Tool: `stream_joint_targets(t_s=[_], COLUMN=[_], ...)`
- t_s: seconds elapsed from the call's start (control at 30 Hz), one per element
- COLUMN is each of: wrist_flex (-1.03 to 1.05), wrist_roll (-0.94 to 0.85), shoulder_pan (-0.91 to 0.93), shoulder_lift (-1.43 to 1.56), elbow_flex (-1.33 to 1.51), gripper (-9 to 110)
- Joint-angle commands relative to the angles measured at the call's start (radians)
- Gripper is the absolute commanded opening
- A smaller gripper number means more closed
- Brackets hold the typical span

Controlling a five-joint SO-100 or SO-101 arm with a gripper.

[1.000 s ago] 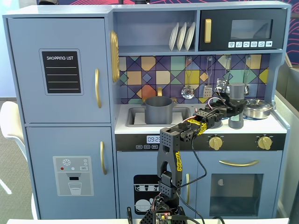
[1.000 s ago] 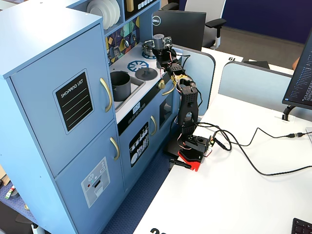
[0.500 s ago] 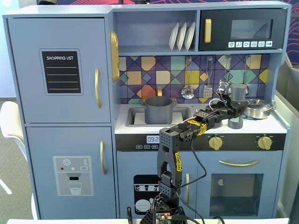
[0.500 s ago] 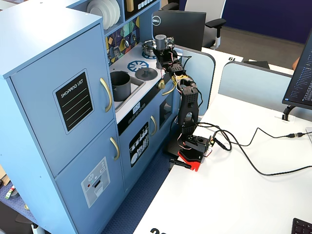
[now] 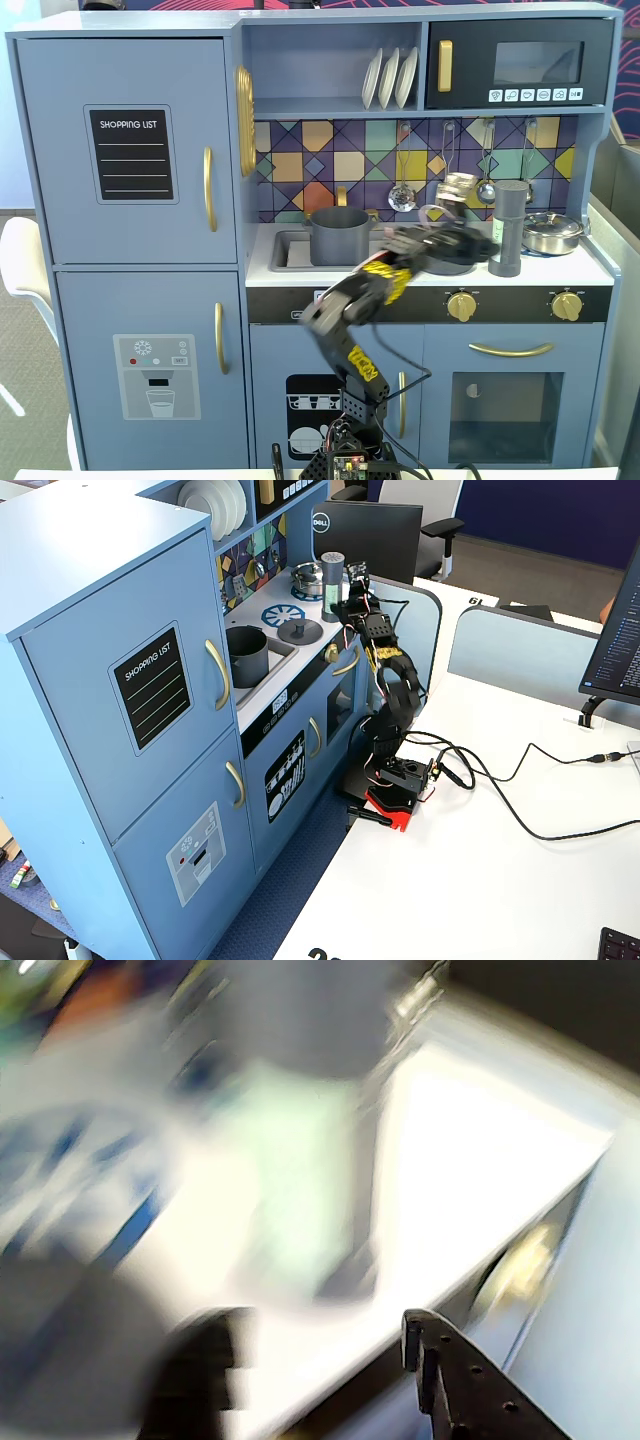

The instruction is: Put salt in the gray recipient

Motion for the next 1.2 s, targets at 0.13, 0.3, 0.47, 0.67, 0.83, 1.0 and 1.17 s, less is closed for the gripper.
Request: stream_joint_targets(t_s=[0.13, 0.3, 0.47, 0.67, 0.83, 1.0, 1.17], wrist_flex=[0.557, 0.430, 0.342, 0.413, 0.552, 0.591, 0.591], wrist_roll=[-0.114, -0.066, -0.046, -0.015, -0.014, 0.015, 0.015], shoulder_pan=[-0.466, -0.637, -0.719, -0.735, -0.764, -0.776, -0.776], shoulder_lift=[0.534, 0.647, 0.741, 0.890, 0.943, 0.943, 0.943], elbow_flex=[0.403, 0.815, 1.077, 1.197, 1.215, 1.216, 1.216], gripper=[0, 0, 0, 0, 0, 2, 3])
